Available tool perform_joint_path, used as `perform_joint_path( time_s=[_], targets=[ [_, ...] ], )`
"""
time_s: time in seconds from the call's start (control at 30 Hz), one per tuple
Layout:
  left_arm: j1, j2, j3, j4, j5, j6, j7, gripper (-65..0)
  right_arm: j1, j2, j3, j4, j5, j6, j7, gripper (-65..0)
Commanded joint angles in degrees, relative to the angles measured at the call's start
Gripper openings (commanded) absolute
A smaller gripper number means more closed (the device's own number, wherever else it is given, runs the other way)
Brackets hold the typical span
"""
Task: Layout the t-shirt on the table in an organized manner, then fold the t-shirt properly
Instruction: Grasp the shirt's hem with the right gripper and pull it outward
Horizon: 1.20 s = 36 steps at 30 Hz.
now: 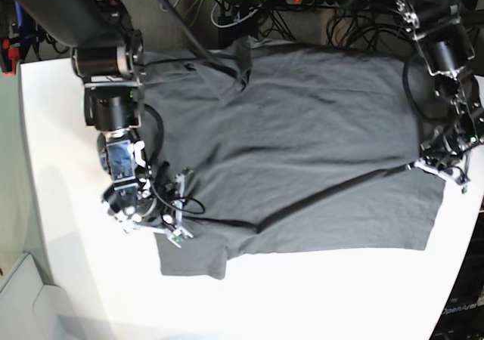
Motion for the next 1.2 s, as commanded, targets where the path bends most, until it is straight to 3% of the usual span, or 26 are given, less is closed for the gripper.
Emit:
perform_joint_path(
  time_s=[0.0, 0.17, 0.27, 0.37, 0.67, 0.8, 1.0, 1.17],
  targets=[
    [-1.5, -0.8, -0.2, 2.0, -0.4, -0.2, 0.3, -64.5, 0.8, 0.8, -0.1, -1.4, -0.8, 0.8, -0.5, -54.2],
    [-0.7, 0.4, -0.6, 10.5, -0.8, -0.1, 8.0, -64.5, 5.4, 2.2, -0.1, -9.0, -0.8, 0.8, 9.4, -54.0],
    [3.4, 1.9, -1.6, 18.1, -0.8, 0.0, 14.2, -64.5, 7.7, 3.0, 0.2, -11.5, -0.6, -10.0, 13.9, -54.0],
    [9.4, 4.8, -4.9, 25.5, -0.6, -0.1, 16.9, -64.5, 9.3, 3.1, 3.1, -11.4, -0.6, -17.3, 15.1, -54.0],
    [18.2, 7.9, -10.7, 31.8, -0.8, -0.3, 17.0, -64.5, 13.6, 3.6, 10.6, -8.7, -0.6, -21.8, 14.7, -54.0],
    [18.4, 8.0, -11.4, 31.0, -0.6, -0.3, 17.1, -64.5, 12.4, 2.2, 12.5, -5.2, -0.5, -20.5, 14.7, -54.1],
    [19.0, 8.0, -11.3, 31.1, -0.8, -0.3, 17.0, -64.5, 11.8, -0.5, 12.6, -5.2, -0.6, -4.7, 14.7, -54.2],
    [19.2, 8.3, -11.3, 32.8, -0.8, -0.3, 17.5, -64.5, 11.8, -2.1, 12.6, -5.8, -0.5, -3.4, 15.1, -54.2]
  ],
)
